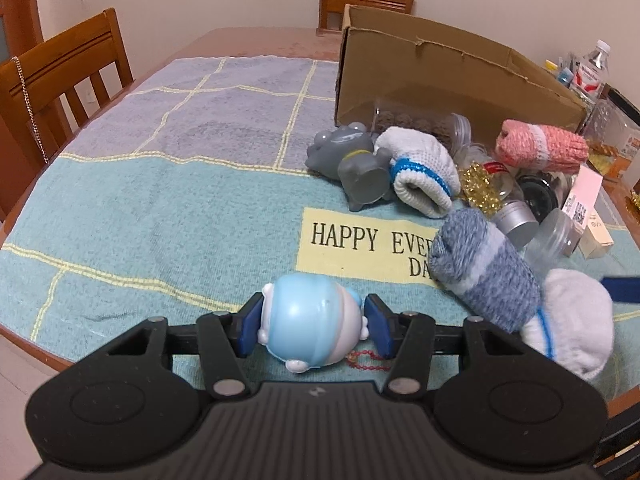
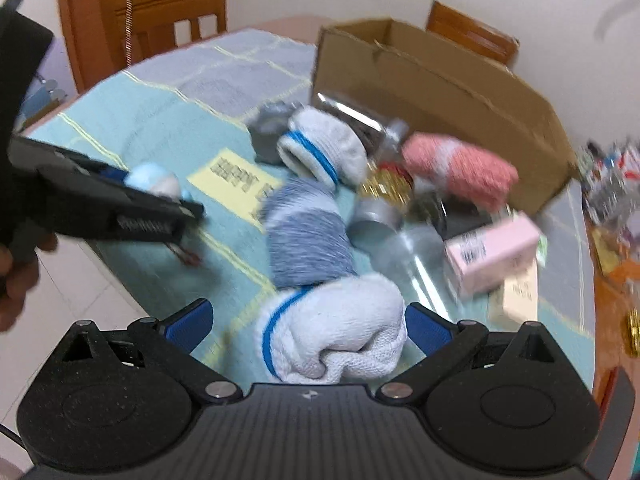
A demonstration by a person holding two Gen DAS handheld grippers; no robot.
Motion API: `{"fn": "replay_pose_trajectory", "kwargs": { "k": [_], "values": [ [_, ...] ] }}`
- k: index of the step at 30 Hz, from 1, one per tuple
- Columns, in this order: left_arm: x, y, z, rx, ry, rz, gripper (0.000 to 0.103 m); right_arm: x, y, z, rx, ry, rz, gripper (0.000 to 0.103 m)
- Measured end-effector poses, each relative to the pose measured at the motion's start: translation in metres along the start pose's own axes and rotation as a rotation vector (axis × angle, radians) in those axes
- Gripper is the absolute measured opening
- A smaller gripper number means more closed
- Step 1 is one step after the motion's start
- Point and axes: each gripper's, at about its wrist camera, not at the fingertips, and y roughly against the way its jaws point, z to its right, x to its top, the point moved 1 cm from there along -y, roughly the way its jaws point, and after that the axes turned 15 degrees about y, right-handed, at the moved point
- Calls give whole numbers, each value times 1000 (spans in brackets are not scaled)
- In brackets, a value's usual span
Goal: Organize objects
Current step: 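Grasp the light-blue toy with the left tool while the right tool grasps the white sock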
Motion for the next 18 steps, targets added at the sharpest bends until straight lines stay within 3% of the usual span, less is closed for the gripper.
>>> {"fn": "replay_pose_trajectory", "kwargs": {
  "k": [13,18],
  "values": [
    [2,-2,2,1,-24,-13,53,-11,-20,13,12,-135,-70,103],
    [3,-2,3,-3,-36,-20,53,-13,-25,18,15,-169,-94,91]
  ]
}}
